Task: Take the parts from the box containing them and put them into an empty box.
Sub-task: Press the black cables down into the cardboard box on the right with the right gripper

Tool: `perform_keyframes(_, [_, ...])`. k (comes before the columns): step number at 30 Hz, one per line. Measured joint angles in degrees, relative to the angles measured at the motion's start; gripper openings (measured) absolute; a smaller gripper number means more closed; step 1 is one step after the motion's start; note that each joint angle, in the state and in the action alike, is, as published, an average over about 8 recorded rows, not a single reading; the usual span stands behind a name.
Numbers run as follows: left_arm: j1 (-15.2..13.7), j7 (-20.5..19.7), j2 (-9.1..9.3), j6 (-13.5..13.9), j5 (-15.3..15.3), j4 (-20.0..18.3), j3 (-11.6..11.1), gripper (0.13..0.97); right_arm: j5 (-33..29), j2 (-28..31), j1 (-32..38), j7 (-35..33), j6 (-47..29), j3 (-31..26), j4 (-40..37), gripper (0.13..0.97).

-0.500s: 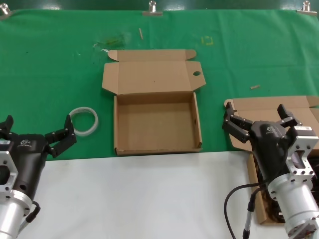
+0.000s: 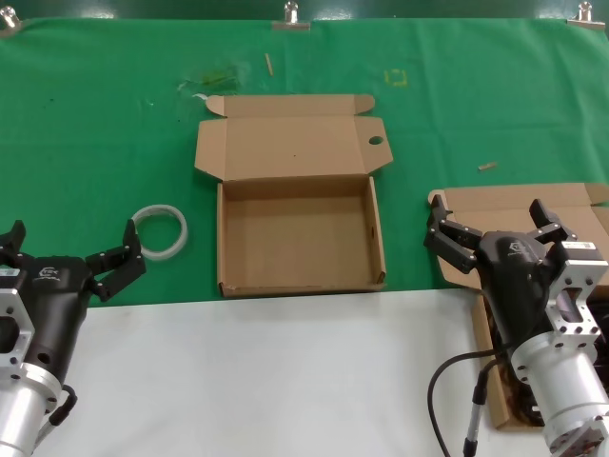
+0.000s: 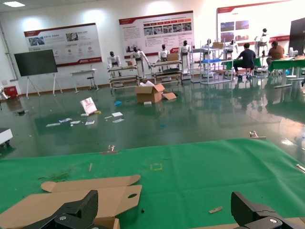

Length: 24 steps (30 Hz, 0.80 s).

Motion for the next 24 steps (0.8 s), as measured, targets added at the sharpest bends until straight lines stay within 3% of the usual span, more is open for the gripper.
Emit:
perform_keyframes(13, [0.0, 0.0, 0.00, 0.0, 0.0, 0.0, 0.0, 0.965, 3.1, -0.1, -0.2, -2.7, 4.9, -4.2, 0.4, 0.966])
perform_keyframes(18, [0.0, 0.0, 0.00, 0.0, 0.0, 0.0, 0.0, 0.965, 8.0, -0.1, -0.9, -9.1, 11.0, -7.2, 1.6, 0.966])
perform_keyframes(24, [0.0, 0.0, 0.00, 0.0, 0.0, 0.0, 0.0, 0.965, 15.0, -0.1, -2.1, -22.2, 21.2, -10.1, 4.7, 0.966])
